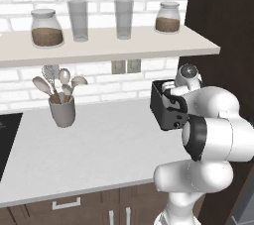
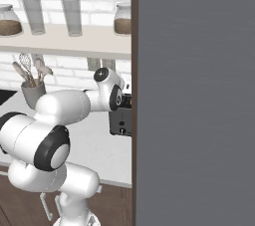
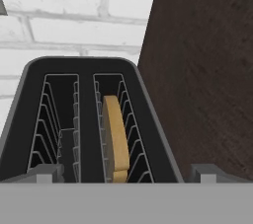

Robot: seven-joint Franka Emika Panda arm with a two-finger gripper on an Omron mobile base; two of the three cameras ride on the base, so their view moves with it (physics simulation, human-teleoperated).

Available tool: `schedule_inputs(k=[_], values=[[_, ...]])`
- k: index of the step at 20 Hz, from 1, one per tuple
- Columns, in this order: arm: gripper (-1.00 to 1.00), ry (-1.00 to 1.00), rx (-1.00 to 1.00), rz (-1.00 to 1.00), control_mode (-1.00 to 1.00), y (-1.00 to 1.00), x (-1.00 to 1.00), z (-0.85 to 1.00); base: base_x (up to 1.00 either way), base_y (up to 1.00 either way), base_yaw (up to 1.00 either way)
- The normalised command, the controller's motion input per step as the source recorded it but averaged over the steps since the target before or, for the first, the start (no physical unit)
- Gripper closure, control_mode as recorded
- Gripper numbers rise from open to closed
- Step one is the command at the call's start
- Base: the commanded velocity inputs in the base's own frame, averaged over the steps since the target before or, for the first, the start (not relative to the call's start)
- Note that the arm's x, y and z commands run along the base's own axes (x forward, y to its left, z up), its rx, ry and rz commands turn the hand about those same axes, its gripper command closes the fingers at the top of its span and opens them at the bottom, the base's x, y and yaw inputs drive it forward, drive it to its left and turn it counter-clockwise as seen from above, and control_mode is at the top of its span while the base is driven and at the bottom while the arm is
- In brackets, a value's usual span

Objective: Start the toaster. Once the lever pops up, take the bread to the plate on the dining counter.

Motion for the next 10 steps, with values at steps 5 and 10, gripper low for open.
schedule_inputs(k=[5, 10], values=[[-1.0, 0.0, 0.0, 0.0, -1.0, 0.0, 0.0, 0.0, 0.0, 0.0, 0.0], [-1.0, 0.0, 0.0, 0.0, -1.0, 0.0, 0.0, 0.0, 0.0, 0.0, 0.0]])
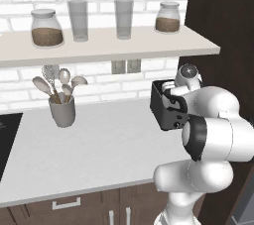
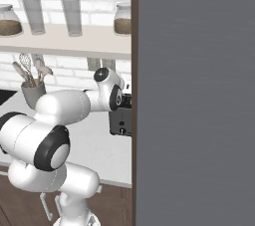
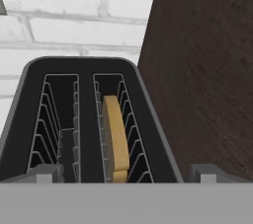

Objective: Start the toaster. Once the lever pops up, take the bread to the plate on the dining counter.

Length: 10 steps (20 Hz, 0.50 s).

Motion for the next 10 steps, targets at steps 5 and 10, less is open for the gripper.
schedule_inputs(k=[5, 10], values=[[-1.0, 0.0, 0.0, 0.0, -1.0, 0.0, 0.0, 0.0, 0.0, 0.0, 0.0], [-1.0, 0.0, 0.0, 0.0, -1.0, 0.0, 0.0, 0.0, 0.0, 0.0, 0.0]])
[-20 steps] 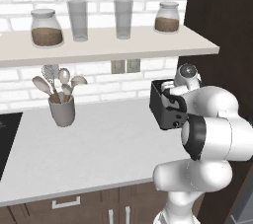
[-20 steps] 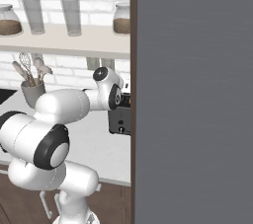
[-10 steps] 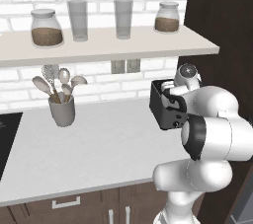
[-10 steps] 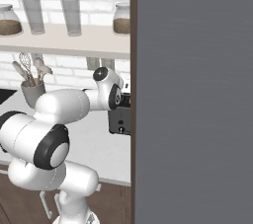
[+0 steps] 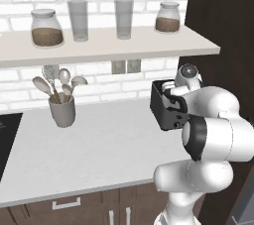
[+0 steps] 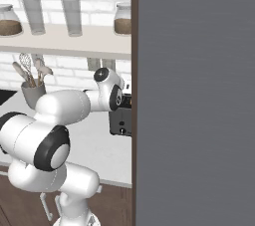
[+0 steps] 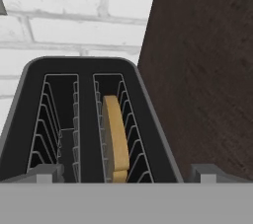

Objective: Start the toaster. Once the lever pops up, take the bread to the plate on the dining counter.

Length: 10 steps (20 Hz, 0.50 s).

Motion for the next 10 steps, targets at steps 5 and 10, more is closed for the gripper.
schedule_inputs(k=[5, 10], values=[[-1.0, 0.0, 0.0, 0.0, -1.0, 0.0, 0.0, 0.0, 0.0, 0.0, 0.0], [-1.0, 0.0, 0.0, 0.0, -1.0, 0.0, 0.0, 0.0, 0.0, 0.0, 0.0]])
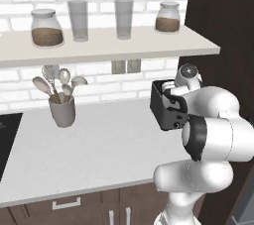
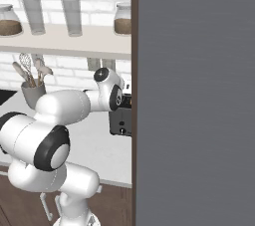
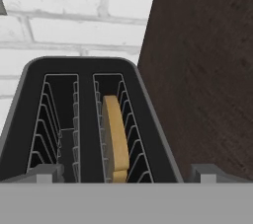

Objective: Start the toaster. Once the lever pops up, take the bread to the plate on the dining counter.

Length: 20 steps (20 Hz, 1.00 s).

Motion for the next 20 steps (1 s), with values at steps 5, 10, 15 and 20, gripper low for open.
schedule_inputs(k=[5, 10, 15, 20], values=[[-1.0, 0.0, 0.0, 0.0, -1.0, 0.0, 0.0, 0.0, 0.0, 0.0, 0.0], [-1.0, 0.0, 0.0, 0.0, -1.0, 0.0, 0.0, 0.0, 0.0, 0.0, 0.0], [-1.0, 0.0, 0.0, 0.0, -1.0, 0.0, 0.0, 0.0, 0.0, 0.0, 0.0], [-1.0, 0.0, 0.0, 0.0, -1.0, 0.0, 0.0, 0.0, 0.0, 0.0, 0.0]])
